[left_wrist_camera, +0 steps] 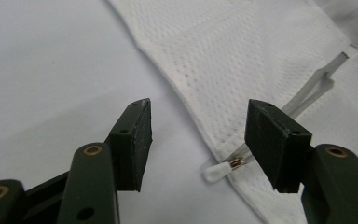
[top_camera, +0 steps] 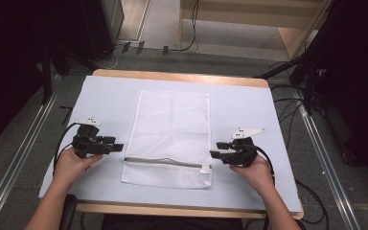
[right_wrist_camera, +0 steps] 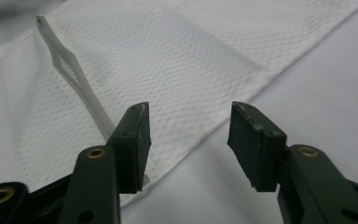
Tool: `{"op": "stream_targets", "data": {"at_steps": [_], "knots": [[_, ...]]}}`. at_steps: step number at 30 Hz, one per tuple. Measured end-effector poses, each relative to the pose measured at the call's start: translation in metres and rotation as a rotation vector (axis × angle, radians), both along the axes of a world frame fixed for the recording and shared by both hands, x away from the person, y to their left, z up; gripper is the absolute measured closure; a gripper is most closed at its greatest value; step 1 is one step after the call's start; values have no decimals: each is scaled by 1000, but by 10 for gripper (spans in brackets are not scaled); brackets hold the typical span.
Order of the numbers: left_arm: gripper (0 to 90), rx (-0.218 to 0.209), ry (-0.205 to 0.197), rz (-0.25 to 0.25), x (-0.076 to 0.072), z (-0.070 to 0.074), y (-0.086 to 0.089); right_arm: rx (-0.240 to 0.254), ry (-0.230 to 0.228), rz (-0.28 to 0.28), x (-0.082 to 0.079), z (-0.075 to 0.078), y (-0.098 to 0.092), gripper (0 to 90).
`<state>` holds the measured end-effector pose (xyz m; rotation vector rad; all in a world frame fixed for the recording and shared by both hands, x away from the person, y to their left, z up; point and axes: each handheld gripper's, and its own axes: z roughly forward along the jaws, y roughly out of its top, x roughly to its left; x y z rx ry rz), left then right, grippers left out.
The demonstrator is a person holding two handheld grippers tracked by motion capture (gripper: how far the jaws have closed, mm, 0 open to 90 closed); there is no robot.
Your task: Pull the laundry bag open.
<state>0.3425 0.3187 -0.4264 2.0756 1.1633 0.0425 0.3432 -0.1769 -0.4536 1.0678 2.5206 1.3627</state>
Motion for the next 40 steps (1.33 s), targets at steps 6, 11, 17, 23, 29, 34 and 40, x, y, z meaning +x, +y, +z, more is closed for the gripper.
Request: {"op": "stream_targets", "data": {"at_steps": [6,11,17,23,29,34,40], "knots": [[391,37,-38,41,5,1,10,9,-6,-57,4,0,-14,446],[385,50,-59,61,13,-1,16,18,-8,-93,9,-2,-21,418],[361,52,-70,82,14,-1,21,7,-3,-133,12,-5,-27,391],[343,56,-61,90,16,-2,21,6,6,-174,15,-7,-34,383],[342,69,-49,78,16,-3,19,4,7,-184,16,-8,-35,374],[339,66,-49,78,16,-3,19,-4,6,-187,16,-9,-35,371],[323,66,-48,78,17,-4,19,-5,10,-189,16,-9,-35,369]]}}
